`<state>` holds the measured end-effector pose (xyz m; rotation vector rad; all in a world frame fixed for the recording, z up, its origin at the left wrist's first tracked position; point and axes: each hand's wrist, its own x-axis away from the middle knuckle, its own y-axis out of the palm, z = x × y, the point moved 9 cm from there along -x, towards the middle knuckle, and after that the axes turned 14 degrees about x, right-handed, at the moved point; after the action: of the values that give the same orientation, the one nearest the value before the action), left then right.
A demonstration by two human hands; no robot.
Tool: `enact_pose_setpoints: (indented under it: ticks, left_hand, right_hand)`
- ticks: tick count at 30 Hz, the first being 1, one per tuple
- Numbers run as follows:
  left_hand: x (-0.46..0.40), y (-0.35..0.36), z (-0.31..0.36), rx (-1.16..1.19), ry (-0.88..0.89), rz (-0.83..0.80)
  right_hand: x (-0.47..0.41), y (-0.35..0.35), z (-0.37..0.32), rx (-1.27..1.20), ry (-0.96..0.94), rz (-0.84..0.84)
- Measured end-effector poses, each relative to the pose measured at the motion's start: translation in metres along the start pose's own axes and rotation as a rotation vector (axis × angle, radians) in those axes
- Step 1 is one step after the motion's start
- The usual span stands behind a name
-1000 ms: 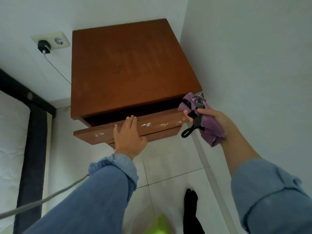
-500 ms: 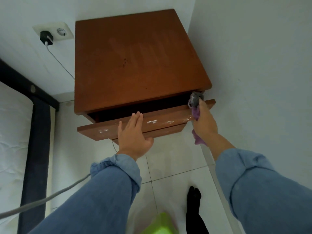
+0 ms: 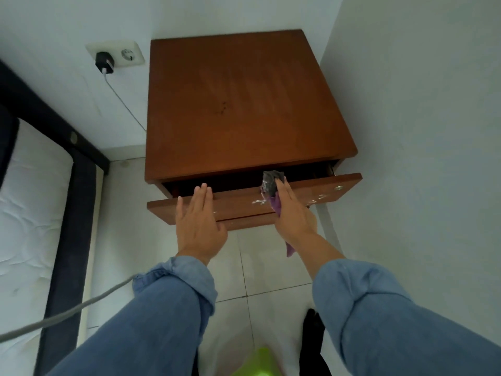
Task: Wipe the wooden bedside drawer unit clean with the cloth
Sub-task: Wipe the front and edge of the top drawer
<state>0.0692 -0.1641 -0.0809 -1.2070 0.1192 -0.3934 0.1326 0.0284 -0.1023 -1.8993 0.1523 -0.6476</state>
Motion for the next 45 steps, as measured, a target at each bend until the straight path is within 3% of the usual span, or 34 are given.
enact_pose_setpoints:
  ticks: [6,11,15,17,21,26,30,34,37,42,45]
  left_hand:
    - [0.006,0.000,-0.040,0.010,-0.015,-0.057]
    - [0.002,0.000,-0.044,0.072,0.002,0.011]
    - [0.012,-0.022,-0.109,0.528,-0.398,0.334]
    - [0.014,-0.013,-0.135,0.822,-0.542,0.306]
    - [0.014,-0.014,-0.151,1.198,-0.592,0.361]
    - [0.015,-0.010,-0.157,1.347,-0.599,0.389]
    - [0.020,-0.005,-0.162,1.458,-0.666,0.440]
    - [0.017,-0.004,-0.154,1.384,-0.580,0.470]
    - [0.015,0.002,-0.159,1.434,-0.644,0.601]
    - [-0.008,-0.001,-0.172,1.355,-0.528,0.654]
    - [-0.014,0.000,-0.177,1.310,-0.458,0.781]
  right_hand:
    - [0.010,0.018,-0.024,-0.066,0.103,0.016]
    - [0.024,0.052,-0.116,0.178,-0.227,-0.098]
    - [0.029,0.061,-0.158,0.231,-0.300,-0.155]
    - [0.026,0.058,-0.166,0.251,-0.315,-0.152]
    - [0.023,0.058,-0.186,0.358,-0.400,-0.138]
    - [0.028,0.066,-0.219,0.408,-0.520,-0.092]
    - [0.029,0.076,-0.223,0.498,-0.671,0.028]
    - [0.028,0.084,-0.214,0.710,-0.778,0.209]
    - [0.025,0.083,-0.217,0.791,-0.824,0.387]
    - [0.010,0.082,-0.214,0.873,-0.973,0.717]
    - [-0.002,0.080,-0.211,0.891,-1.064,0.886]
